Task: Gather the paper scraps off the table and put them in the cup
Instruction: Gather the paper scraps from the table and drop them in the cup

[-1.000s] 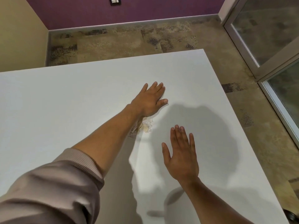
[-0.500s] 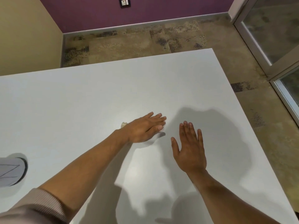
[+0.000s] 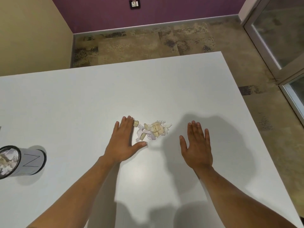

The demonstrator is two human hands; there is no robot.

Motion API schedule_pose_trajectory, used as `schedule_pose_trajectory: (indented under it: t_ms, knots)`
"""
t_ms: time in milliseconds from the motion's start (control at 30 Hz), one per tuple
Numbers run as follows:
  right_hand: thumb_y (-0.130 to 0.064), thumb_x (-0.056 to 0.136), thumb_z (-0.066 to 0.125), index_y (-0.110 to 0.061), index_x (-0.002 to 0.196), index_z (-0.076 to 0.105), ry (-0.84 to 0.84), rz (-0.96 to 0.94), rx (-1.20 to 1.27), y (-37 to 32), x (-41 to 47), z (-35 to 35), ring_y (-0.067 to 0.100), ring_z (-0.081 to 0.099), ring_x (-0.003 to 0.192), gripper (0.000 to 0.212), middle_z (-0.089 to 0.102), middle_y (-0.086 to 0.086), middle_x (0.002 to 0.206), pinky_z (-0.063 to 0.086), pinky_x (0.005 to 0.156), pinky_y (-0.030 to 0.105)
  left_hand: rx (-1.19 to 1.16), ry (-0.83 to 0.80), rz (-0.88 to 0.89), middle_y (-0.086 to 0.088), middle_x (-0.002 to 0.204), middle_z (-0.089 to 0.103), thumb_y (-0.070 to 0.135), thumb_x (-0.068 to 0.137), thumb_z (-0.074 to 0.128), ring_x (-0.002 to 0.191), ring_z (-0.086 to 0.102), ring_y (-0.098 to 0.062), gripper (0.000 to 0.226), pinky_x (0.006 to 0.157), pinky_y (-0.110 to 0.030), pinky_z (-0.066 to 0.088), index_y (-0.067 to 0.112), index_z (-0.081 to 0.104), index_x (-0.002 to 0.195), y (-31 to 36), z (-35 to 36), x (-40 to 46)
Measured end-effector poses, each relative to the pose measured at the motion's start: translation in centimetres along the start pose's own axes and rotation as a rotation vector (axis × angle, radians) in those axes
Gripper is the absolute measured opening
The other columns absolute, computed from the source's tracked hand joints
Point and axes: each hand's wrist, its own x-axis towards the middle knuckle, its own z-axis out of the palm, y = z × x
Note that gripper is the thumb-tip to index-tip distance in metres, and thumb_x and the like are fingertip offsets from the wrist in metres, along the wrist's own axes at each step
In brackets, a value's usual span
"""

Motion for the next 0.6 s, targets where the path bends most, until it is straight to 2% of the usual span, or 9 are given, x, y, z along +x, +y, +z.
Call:
schedule_pose_trajectory:
  t_ms: [167,233,300,367,433,533,600]
  knots:
    - [-0.051,0.1,0.015,-0.009,0.153,0.023,0.004,-0.001,-0.003,0.0,0.0,0.0,0.016,0.008,0.15,0.068,0.02,0.006,0.161,0.009,0.122,0.045,0.032,-0.038,0.049,-0.006,0.163,-0.001,0.087,0.074,0.04,0.15,-0.013,-0.017,0.121,0.122,-0.041,-0.007,0.008,-0.004,0.154,2.5,2.1,0.4]
    - [-0.051,0.1,0.014,-0.009,0.153,0.022,0.0,-0.002,0.011,-0.1,0.0,-0.2,0.016,0.008,0.15,0.067,0.02,0.006,0.161,0.009,0.122,0.045,-0.05,-0.038,0.045,-0.006,0.163,-0.004,0.084,0.074,0.045,0.149,-0.015,-0.015,0.121,0.121,-0.039,-0.008,0.009,-0.006,0.154,3.0,1.9,0.6]
    - [-0.05,0.101,0.015,-0.009,0.153,0.022,-0.005,-0.001,0.017,-0.2,0.0,-0.3,0.017,0.009,0.15,0.067,0.021,0.007,0.161,0.009,0.122,0.045,-0.142,-0.03,0.062,-0.003,0.162,-0.006,0.077,0.074,0.055,0.149,-0.014,-0.012,0.121,0.122,-0.041,-0.001,0.01,-0.004,0.154,2.9,1.1,0.7]
    - [-0.049,0.1,0.017,-0.008,0.152,0.025,-0.004,0.006,0.008,-0.4,-0.1,-0.6,0.018,0.013,0.15,0.066,0.024,0.008,0.16,0.011,0.122,0.046,-0.128,-0.036,0.129,-0.007,0.162,-0.001,0.067,0.072,0.068,0.151,0.0,-0.018,0.116,0.12,-0.045,0.02,0.01,0.009,0.154,2.3,-0.2,0.8]
    - [-0.049,0.1,0.018,-0.01,0.151,0.029,0.008,0.02,0.01,-0.7,-0.1,-0.9,0.021,0.02,0.148,0.065,0.031,0.009,0.157,0.017,0.12,0.047,-0.01,-0.055,0.194,-0.01,0.163,0.006,0.061,0.069,0.076,0.148,0.021,-0.023,0.111,0.111,-0.044,0.038,0.015,0.02,0.154,1.8,-1.3,1.0]
    - [-0.058,0.098,0.017,-0.022,0.15,0.027,0.014,0.045,0.042,-2.3,0.8,-2.0,0.025,0.036,0.139,0.065,0.042,0.005,0.15,0.031,0.111,0.046,0.165,-0.14,0.145,-0.007,0.163,0.007,0.068,0.068,0.072,0.143,0.03,-0.026,0.11,0.105,-0.043,0.041,0.027,0.016,0.154,2.1,-2.0,1.6]
    - [-0.069,0.094,0.018,-0.034,0.15,0.018,-0.033,0.02,0.098,-4.0,2.1,-2.8,0.026,0.038,0.132,0.066,0.039,0.001,0.151,0.037,0.102,0.046,0.151,-0.159,0.056,-0.009,0.162,0.011,0.074,0.068,0.066,0.14,0.029,-0.032,0.111,0.106,-0.045,0.038,0.027,0.014,0.154,3.0,-2.0,2.1]
